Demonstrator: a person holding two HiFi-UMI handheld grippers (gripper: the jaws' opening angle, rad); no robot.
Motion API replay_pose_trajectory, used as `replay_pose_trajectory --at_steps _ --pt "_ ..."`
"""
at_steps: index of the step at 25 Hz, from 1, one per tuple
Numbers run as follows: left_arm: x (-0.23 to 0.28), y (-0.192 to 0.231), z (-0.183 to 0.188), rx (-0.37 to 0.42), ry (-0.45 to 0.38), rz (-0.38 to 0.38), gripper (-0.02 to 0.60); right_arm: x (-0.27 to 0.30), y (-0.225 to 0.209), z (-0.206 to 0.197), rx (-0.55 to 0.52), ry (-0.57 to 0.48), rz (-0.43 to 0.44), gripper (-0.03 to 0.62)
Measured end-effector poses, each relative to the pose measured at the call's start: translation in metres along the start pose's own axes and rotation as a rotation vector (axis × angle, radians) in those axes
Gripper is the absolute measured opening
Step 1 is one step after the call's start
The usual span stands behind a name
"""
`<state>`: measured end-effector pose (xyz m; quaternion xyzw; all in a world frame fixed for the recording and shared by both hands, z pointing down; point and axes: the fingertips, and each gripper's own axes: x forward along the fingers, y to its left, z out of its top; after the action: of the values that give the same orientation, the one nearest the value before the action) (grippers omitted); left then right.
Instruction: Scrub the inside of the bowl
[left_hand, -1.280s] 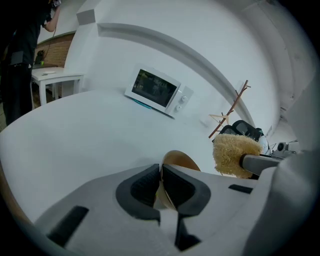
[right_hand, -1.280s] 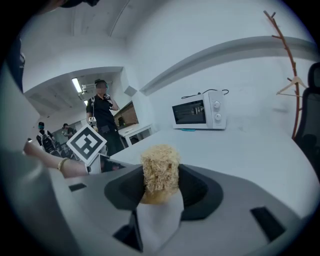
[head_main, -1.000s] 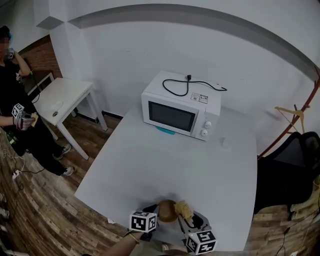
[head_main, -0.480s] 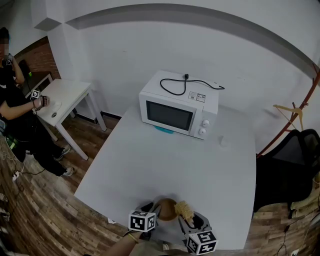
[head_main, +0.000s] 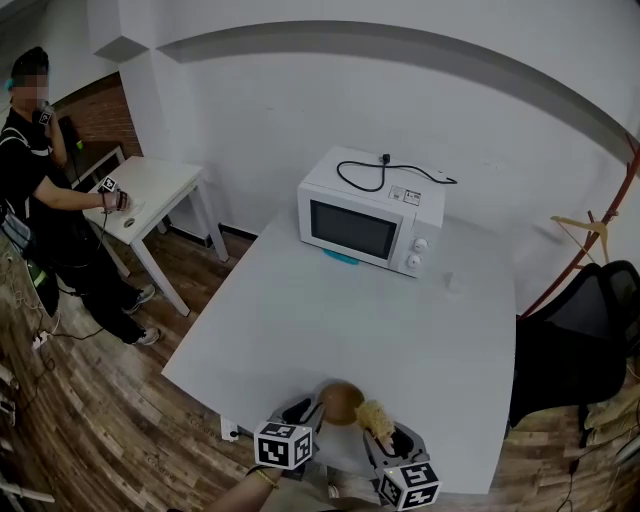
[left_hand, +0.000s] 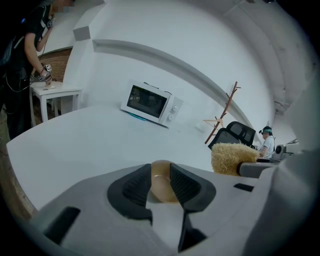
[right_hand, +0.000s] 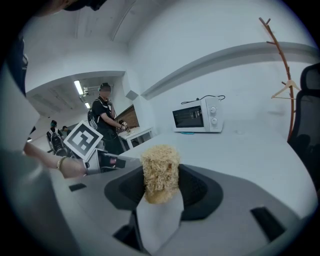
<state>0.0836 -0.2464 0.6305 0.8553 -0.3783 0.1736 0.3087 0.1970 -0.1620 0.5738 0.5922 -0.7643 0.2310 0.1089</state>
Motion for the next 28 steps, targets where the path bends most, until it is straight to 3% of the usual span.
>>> replay_pose_trajectory --at_steps 4,9,21,28 --pt "-0.025 -0.015 0.001 0.007 -0.054 0.002 0.055 -0.013 0.014 -0.001 -0.02 -0.018 0.031 0.186" --pt "-0.052 -0.029 -0.004 0.001 -0.092 0.002 0.021 -0.027 0.031 0.003 -0.039 -0.045 0.071 0.186" --pt "-0.103 -0.036 -0.013 -0.001 -0.123 -0.018 0.018 -0.039 0.081 0.011 -0.09 -0.065 0.143 0.186" --pt "-0.119 -0.039 -0.014 0.039 -0.137 -0.061 0.018 -0.045 0.103 0.012 -0.097 -0.093 0.129 0.186"
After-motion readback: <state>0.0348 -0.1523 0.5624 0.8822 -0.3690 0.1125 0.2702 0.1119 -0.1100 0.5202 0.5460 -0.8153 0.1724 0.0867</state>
